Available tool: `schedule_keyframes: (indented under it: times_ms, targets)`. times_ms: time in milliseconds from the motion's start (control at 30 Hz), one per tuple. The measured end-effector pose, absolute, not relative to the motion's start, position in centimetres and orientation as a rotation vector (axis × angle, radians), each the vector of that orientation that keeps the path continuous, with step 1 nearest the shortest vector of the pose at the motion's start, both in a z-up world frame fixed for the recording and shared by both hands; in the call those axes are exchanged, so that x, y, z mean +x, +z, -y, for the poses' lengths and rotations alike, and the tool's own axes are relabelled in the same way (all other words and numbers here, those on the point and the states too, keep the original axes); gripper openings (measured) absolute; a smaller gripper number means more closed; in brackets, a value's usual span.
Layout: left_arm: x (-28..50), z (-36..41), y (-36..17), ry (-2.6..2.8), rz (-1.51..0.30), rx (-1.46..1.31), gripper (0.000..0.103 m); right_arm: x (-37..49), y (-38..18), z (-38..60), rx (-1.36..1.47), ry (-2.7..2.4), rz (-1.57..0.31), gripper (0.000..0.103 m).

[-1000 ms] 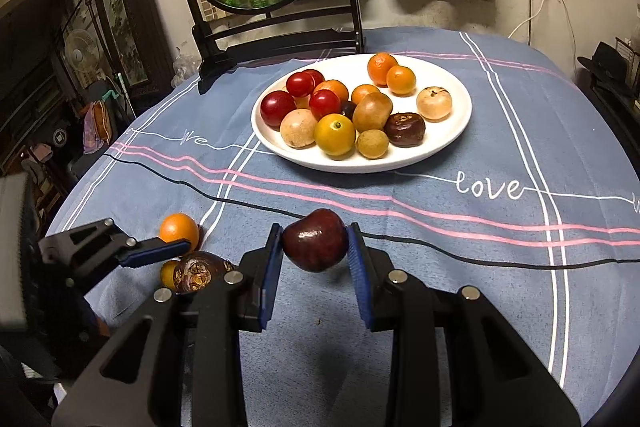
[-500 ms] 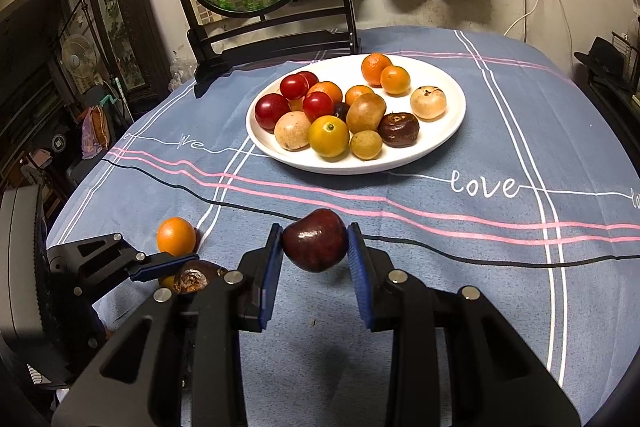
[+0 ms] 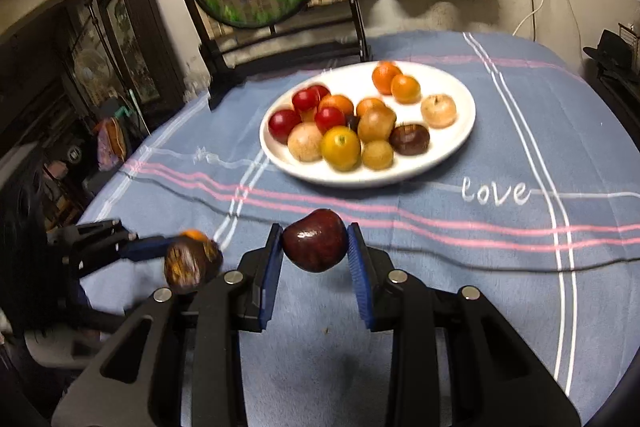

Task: Organize fruits
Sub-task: 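Carry both fruits onto the white plate and open both tools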

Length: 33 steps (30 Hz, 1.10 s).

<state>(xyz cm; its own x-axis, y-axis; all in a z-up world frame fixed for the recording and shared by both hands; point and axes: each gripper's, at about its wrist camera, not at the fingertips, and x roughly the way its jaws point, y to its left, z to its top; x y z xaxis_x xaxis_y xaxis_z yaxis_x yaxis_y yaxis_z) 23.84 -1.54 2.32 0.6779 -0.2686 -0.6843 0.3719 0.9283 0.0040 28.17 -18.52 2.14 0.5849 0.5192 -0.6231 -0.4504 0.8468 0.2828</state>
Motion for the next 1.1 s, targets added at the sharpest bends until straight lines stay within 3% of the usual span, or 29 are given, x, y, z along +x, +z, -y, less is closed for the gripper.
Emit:
schedule_keyframes:
  times_ms: [367,533,767,800,867,933,967,1100]
  targets:
    - [36.4,1.6,8.1,-0.253,-0.688,0.003,0.046,35.3,4.9,21.1,0.196,0.471,-0.573,0.033]
    - [43.2,3.2,5.6,-0.176,-0.776,0.03,0.046,39.6,3.3,20.2,0.157,0.441,-0.6,0.033]
    - [46.9,4.1,2.1,-0.131,-0.848,0.047,0.047,41.9,1.1,19.6,0.161,0.464,-0.66,0.033]
    - [47.0,4.1,1.9,-0.124,-0.848,0.048,0.05,42.0,0.9,19.6,0.16,0.466,-0.664,0.033]
    - [46.7,4.1,2.4,-0.095,-0.817,0.058,0.076,42.2,0.6,19.6,0.153,0.47,-0.678,0.035]
    - [45.8,3.9,3.2,-0.085,-0.785,0.062,0.081,42.3,0.5,19.4,0.144,0.46,-0.684,0.043]
    - [45.1,3.7,3.8,-0.087,-0.776,0.065,0.084,42.1,0.6,19.5,0.145,0.455,-0.683,0.057]
    - [41.4,2.2,5.7,-0.078,-0.739,0.064,0.092,40.9,1.7,19.9,0.156,0.451,-0.653,0.061]
